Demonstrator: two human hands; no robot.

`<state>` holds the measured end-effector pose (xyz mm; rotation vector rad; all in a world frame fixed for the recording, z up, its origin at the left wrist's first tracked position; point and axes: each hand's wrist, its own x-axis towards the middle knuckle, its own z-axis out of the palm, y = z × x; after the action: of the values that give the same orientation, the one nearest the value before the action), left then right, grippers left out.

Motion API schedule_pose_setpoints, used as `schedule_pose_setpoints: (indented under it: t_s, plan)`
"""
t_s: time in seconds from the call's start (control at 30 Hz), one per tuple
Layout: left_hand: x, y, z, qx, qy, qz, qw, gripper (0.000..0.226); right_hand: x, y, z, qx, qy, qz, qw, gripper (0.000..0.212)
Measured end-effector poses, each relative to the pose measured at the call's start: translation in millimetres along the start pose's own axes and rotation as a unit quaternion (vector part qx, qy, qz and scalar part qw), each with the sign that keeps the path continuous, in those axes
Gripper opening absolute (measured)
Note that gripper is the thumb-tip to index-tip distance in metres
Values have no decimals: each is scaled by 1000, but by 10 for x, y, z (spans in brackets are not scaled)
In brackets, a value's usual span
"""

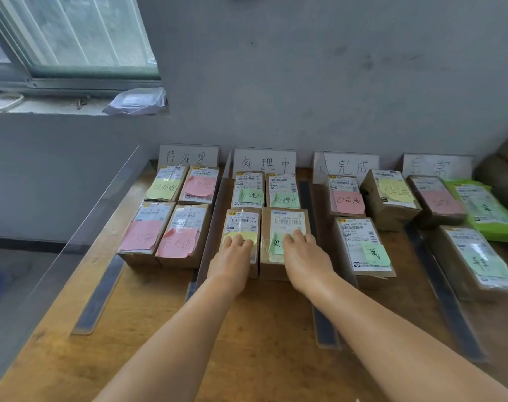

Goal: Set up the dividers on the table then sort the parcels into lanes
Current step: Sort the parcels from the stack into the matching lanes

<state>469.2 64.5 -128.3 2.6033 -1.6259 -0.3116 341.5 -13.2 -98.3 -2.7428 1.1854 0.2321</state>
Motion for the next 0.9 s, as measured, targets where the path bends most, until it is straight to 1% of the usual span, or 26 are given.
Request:
schedule_pose_setpoints:
  t_s: [0.27,0.4,0.63,0.73,0.9]
  plan:
    - [-53,3,-93,9,-24,7,1000,71,-13,16,-36,29,-6,9,1000,60]
    - [-131,41,-179,-1,-18,10,1000,69,-133,-39,-50,27,-3,8,1000,76]
    - [-304,346,-492,-21,39,70,997,74,-498,45,-211,31,49,11,998,83]
    - [-441,539,-609,-29,52,87,994,75,-738,198,-330,49,66,28,996,86]
    - [-698,1026,-750,-51,66,127,988,70,-1214,573,-488,65,117,53,990,85]
